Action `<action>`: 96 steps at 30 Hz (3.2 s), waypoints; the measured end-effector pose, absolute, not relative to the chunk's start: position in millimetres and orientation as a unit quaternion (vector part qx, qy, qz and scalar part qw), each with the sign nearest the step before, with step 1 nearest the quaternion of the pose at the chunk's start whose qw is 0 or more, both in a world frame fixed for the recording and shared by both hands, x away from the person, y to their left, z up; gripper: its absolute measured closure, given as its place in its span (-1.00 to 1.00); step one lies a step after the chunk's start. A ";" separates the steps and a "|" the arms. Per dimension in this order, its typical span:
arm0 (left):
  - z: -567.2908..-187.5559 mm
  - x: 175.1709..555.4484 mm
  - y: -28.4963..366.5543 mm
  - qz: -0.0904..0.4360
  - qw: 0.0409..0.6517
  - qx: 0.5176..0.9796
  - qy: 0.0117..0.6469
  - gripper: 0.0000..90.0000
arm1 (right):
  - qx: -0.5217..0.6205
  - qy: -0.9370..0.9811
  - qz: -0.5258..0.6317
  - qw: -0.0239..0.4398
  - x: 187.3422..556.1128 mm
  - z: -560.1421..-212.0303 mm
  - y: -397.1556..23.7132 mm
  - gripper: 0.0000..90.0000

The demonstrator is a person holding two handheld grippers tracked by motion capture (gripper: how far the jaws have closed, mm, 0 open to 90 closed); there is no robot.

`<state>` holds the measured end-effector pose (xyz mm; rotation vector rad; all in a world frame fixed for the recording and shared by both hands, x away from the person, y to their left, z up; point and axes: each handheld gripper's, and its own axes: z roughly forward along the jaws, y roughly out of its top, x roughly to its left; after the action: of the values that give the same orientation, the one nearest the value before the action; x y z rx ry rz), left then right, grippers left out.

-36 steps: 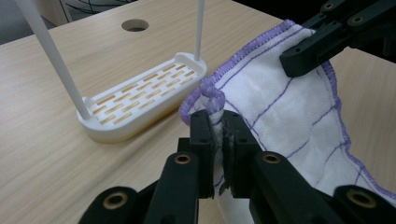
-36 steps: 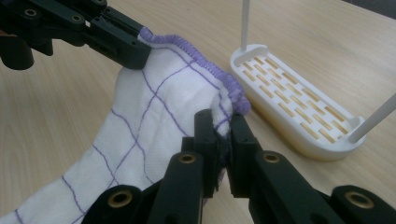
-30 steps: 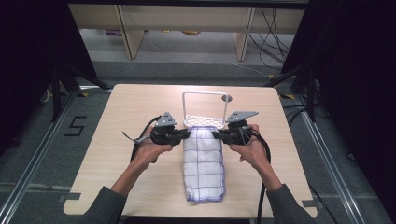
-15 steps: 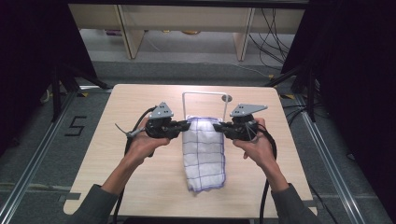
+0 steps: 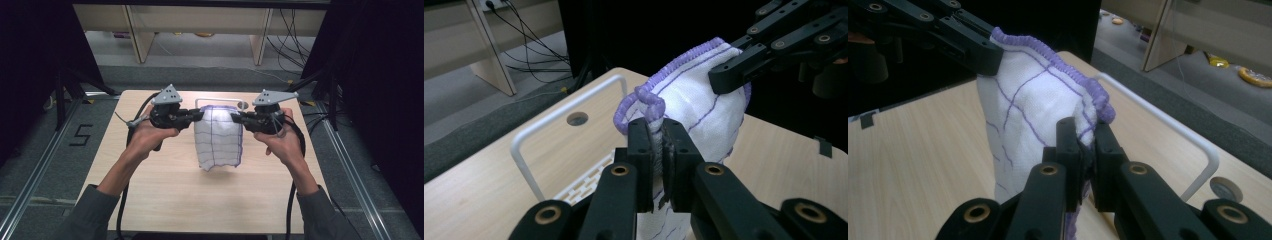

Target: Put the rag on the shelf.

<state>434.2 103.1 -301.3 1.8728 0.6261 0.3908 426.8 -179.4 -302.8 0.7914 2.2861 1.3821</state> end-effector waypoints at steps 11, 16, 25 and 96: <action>-273.9 474.7 100.4 0.185 0.542 0.771 0.278 0.85 | 0.292 0.798 0.489 0.198 464.4 -271.2 -177.3 0.90; -269.8 487.8 95.7 0.195 0.538 0.772 0.279 0.85 | 0.309 0.796 0.480 0.202 479.8 -265.4 -176.0 0.90; -260.0 512.6 89.6 0.215 0.533 0.768 0.283 0.85 | 0.320 0.786 0.483 0.216 509.2 -262.5 -174.6 0.90; -337.0 585.2 116.0 0.163 0.477 0.751 0.426 0.27 | 0.466 0.774 0.389 0.180 612.4 -323.1 -186.6 0.23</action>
<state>585.2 116.0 -337.0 1.8347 1.0416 0.3988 612.4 -186.6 -323.1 1.3171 2.1860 1.1002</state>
